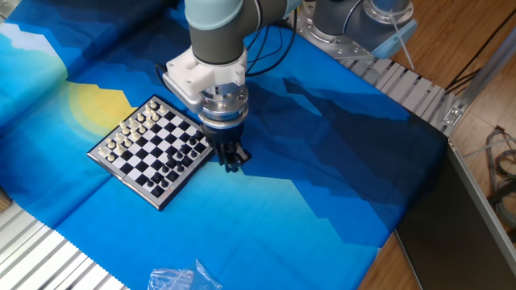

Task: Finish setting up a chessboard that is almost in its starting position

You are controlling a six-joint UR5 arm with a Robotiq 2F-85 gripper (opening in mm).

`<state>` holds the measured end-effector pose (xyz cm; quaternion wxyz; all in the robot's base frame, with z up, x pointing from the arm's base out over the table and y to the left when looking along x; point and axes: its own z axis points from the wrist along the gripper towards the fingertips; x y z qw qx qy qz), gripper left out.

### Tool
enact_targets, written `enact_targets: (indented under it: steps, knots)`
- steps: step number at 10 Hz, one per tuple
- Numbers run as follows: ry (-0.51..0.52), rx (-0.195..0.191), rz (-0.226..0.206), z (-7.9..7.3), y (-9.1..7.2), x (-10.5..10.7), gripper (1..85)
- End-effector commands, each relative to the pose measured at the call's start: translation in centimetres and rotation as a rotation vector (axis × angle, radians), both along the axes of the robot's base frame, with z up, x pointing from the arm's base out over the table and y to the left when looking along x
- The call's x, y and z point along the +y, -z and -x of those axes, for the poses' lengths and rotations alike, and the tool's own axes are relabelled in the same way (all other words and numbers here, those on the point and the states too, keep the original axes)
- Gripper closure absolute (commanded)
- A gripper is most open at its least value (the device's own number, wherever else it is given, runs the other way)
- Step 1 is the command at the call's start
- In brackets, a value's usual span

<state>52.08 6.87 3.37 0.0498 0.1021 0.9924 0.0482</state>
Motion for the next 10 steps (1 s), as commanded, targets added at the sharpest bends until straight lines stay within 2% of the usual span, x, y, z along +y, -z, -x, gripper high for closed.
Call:
enact_targets:
  steps: [1,2,6,10]
  knots:
    - [0.009,0.021,-0.011,0.8,-0.1,0.5,60.7]
    - [0.009,0.024,-0.016,0.9,0.0,0.6,60.7]
    - [-0.006,0.03,0.017,1.2,0.5,-0.2,61.3]
    - [-0.006,0.023,0.013,1.2,1.2,0.0,61.7]
